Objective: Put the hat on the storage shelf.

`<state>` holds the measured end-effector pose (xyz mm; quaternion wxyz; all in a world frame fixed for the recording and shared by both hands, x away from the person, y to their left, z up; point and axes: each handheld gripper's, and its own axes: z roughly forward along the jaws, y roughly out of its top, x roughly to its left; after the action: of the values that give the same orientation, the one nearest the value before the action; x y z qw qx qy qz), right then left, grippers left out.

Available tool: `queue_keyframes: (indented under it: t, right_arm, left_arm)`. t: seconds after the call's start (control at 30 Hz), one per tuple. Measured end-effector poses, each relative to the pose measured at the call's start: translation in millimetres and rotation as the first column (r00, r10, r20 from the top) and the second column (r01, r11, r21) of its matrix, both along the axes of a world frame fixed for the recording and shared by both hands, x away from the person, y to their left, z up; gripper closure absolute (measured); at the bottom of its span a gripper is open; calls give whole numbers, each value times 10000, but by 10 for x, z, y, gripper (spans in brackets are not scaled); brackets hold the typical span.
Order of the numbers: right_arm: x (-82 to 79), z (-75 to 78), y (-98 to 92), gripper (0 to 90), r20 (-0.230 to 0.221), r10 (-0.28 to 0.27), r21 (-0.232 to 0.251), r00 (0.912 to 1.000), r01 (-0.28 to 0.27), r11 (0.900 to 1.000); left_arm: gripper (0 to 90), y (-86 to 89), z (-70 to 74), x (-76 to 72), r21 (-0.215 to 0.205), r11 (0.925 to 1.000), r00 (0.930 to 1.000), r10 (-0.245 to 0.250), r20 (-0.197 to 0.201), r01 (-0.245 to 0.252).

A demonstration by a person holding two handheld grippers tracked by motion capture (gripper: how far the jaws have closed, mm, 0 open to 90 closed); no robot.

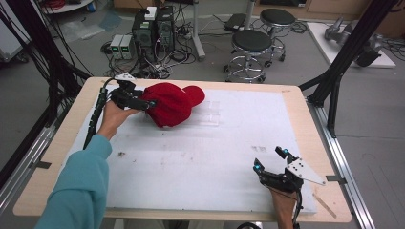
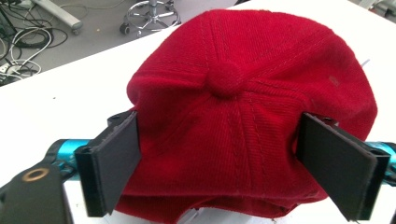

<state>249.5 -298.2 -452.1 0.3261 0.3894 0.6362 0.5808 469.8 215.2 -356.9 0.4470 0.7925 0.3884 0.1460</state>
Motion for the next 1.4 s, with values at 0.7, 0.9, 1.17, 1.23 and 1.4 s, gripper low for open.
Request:
queue_keyframes:
  t: [0.7,0.9,1.17,1.23,1.4]
  right_arm:
    - [-4,-1,-3,68,-49,10,119,10000,-9,9999]
    - [-2,-1,-3,68,-7,13,86,10000,-13,10000]
    - [-7,0,2,68,-29,1,62,10000,-1,10000]
    - [-7,0,3,68,-22,-5,51,10000,5,10000]
    - [-8,0,3,68,-16,-10,66,10000,10,10000]
  left_arm:
    - [850,-200,-17,-75,1666,9859,9921,-364,1201,160]
    - [851,-168,30,-91,1368,9906,9909,-238,1327,55]
    - [853,-82,167,-146,547,9983,9847,-274,1721,183]
    - [854,-56,202,-159,279,9994,9839,-240,1769,194]
    - [856,47,328,-222,-741,9969,9812,-123,1928,271]
